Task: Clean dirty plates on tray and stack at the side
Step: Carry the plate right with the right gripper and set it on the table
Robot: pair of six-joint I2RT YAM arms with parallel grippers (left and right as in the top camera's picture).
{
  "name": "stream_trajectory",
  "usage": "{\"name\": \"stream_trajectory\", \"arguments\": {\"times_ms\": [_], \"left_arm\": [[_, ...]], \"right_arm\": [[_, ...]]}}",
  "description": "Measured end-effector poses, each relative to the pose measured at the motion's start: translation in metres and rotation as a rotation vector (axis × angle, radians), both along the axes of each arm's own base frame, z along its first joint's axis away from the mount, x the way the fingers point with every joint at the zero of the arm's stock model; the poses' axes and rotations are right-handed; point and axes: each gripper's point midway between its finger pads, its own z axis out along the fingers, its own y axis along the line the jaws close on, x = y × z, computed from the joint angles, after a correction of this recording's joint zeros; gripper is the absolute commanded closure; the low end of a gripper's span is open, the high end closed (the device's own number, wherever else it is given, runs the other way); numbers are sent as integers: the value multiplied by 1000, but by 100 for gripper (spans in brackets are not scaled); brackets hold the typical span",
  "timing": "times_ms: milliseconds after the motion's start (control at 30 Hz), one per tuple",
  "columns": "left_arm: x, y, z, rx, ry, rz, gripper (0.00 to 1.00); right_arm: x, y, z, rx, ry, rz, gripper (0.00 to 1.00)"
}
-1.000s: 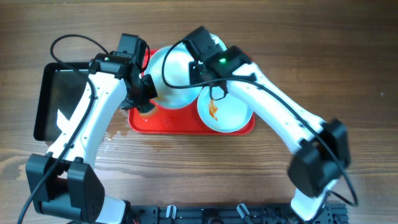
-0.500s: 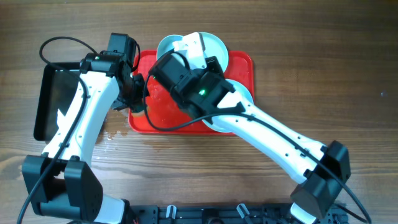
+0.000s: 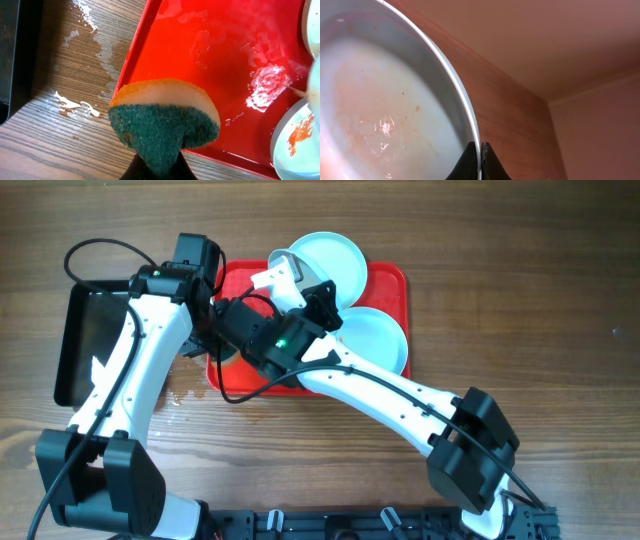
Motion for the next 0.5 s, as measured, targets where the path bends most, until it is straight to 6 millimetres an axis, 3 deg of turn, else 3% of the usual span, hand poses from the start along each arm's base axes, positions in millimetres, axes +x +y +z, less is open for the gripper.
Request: {"name": "stream_trajectory", "arguments": {"times_ms": [200,500], "left_arm": [[0,0,-2,0,0,0,96],[-4,1,-22,1,6,0,96]], "right_arm": [[0,0,1,-2,-6,-2,96],[-2,3,-1,17,-3,2,96]]}}
